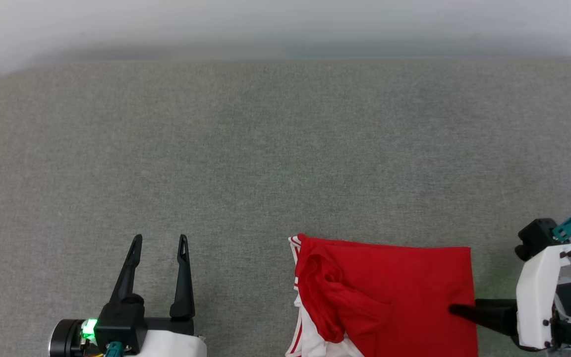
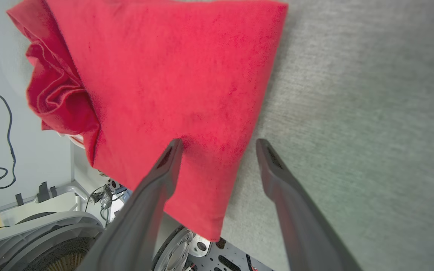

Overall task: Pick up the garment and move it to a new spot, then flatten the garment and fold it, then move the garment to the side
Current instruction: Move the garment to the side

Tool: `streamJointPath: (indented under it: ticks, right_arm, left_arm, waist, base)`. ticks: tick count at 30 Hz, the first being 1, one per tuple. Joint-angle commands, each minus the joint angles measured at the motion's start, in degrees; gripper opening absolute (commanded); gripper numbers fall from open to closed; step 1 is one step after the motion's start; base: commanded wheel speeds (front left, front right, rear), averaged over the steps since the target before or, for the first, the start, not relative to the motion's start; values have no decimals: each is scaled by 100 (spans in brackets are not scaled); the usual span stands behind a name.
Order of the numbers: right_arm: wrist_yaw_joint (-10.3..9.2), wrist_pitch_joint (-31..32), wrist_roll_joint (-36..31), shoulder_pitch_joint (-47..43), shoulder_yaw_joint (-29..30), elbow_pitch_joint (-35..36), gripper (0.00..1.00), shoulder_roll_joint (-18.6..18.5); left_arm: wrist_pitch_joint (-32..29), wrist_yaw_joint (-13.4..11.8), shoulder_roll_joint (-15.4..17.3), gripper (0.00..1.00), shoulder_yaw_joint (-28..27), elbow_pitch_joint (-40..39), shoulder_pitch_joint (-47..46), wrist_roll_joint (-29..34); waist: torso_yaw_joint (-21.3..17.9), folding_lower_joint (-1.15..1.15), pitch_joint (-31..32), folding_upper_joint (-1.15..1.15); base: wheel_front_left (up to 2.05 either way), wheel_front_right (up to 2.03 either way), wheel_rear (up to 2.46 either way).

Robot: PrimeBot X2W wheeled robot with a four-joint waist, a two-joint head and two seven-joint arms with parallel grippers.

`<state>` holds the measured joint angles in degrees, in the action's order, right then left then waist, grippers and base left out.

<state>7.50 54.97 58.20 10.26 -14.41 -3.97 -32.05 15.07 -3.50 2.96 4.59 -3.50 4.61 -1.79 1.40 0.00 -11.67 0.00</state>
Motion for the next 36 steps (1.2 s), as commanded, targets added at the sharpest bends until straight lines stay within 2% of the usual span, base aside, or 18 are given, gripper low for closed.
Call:
streamJointPath:
  ticks: [1,10,15,16,17,24,30,36]
  right_arm:
    - [-4,-30,40,-42,-16,-28,100,64]
    - [-6,-250,340,-102,-519,-348,100,398]
    - [-7,-419,349,-95,-788,-388,100,389]
    - [-8,-484,331,-69,-813,-376,8,360]
    - [-7,-552,312,-30,-828,-364,0,320]
    - [-6,-939,325,326,-856,-244,0,21]
    - [-5,-1108,199,684,-988,83,0,-340]
    - [-4,-1283,-384,1367,-1258,360,0,-994]
  left_arm:
    - [12,18,-9,100,-7,-2,-73,-1]
    - [12,30,-11,100,68,19,-323,-18]
    - [12,12,-12,100,90,57,-389,-34]
    - [12,6,-12,100,86,70,-380,-41]
    - [12,0,-12,100,89,80,-369,-46]
    - [12,-83,-11,100,0,54,-197,-86]
    - [12,-73,-11,100,-132,15,-11,-92]
    - [13,-58,-9,100,-325,-81,-62,-47]
  waist:
    - [51,0,-112,0]
    - [214,0,-507,0]
    - [277,0,-543,0]
    - [281,0,-534,0]
    - [281,0,-516,0]
    - [51,0,-242,0]
    - [-519,0,-91,0]
    - [-1296,0,-297,0]
  base:
    - [0,0,0]
    - [0,0,0]
    - [0,0,0]
    - [0,0,0]
    - [0,0,0]
    - [0,0,0]
    - [0,0,0]
    - [0,0,0]
